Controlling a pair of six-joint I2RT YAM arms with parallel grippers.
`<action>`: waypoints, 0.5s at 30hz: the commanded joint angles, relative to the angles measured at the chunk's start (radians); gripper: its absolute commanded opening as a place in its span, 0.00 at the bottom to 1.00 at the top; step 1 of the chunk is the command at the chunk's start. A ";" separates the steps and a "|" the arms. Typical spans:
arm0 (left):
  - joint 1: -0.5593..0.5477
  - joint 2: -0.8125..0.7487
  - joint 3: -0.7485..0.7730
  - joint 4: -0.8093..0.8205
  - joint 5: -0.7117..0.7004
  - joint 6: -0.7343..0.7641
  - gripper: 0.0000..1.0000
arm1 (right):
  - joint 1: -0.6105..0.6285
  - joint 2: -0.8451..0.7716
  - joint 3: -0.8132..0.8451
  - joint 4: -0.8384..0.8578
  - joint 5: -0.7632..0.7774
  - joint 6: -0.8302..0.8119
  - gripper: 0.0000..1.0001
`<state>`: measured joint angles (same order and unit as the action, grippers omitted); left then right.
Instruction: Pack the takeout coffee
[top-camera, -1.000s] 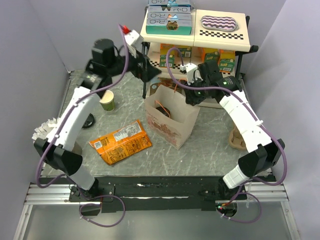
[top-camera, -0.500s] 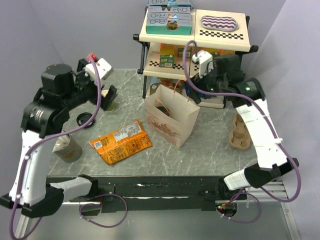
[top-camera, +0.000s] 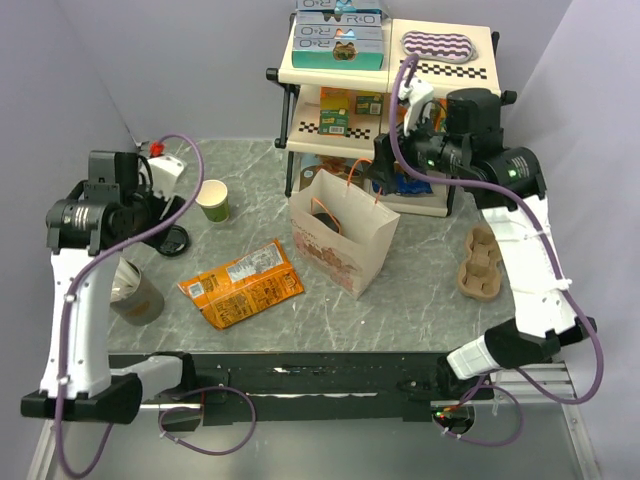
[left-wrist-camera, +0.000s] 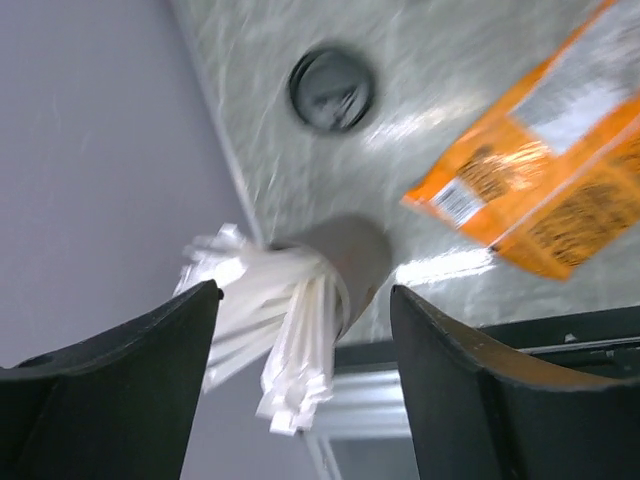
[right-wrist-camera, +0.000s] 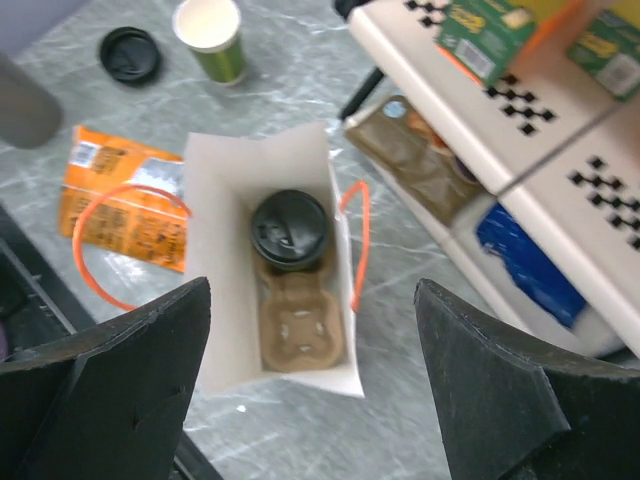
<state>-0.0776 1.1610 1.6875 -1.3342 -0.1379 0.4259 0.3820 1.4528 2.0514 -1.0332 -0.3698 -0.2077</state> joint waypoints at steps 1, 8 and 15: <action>0.134 0.083 -0.020 -0.039 -0.169 -0.018 0.73 | -0.005 0.035 0.058 0.009 -0.090 0.051 0.88; 0.205 0.221 0.003 -0.037 -0.246 -0.055 0.67 | -0.005 0.014 0.003 0.013 -0.109 0.054 0.88; 0.222 0.289 0.017 -0.028 -0.189 -0.065 0.52 | -0.005 0.015 0.000 0.015 -0.106 0.048 0.88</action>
<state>0.1349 1.4338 1.6733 -1.3449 -0.3302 0.3862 0.3817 1.4925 2.0453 -1.0348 -0.4599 -0.1722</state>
